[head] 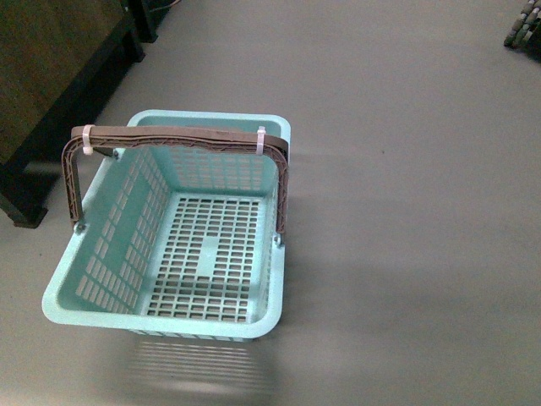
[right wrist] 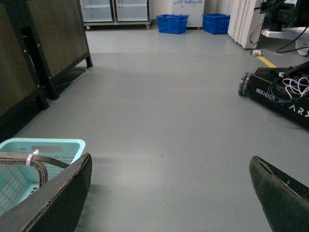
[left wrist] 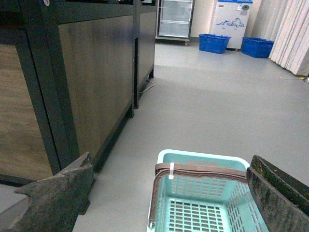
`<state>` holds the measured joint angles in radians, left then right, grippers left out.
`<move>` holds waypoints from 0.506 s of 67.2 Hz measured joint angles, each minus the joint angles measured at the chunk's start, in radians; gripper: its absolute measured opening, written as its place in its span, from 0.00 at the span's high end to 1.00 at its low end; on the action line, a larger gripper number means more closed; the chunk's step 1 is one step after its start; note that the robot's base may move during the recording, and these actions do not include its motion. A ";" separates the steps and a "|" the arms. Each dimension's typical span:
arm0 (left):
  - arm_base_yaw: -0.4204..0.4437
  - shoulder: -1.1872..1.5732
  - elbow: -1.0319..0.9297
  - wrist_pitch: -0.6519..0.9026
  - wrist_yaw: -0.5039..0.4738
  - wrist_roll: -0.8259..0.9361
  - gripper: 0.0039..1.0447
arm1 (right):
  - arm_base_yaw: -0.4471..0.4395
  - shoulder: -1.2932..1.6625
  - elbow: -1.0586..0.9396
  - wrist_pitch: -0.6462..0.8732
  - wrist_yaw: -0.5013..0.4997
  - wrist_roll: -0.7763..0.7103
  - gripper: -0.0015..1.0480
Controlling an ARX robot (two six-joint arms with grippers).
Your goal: Pick mango and avocado into basket
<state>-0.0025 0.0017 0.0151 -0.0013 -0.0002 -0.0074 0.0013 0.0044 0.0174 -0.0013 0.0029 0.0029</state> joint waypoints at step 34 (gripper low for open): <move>0.000 0.000 0.000 0.000 0.000 0.000 0.08 | 0.000 0.000 0.000 0.000 0.000 0.000 0.08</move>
<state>-0.0025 0.0017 0.0151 -0.0013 -0.0006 -0.0074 0.0013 0.0044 0.0174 -0.0013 0.0029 0.0029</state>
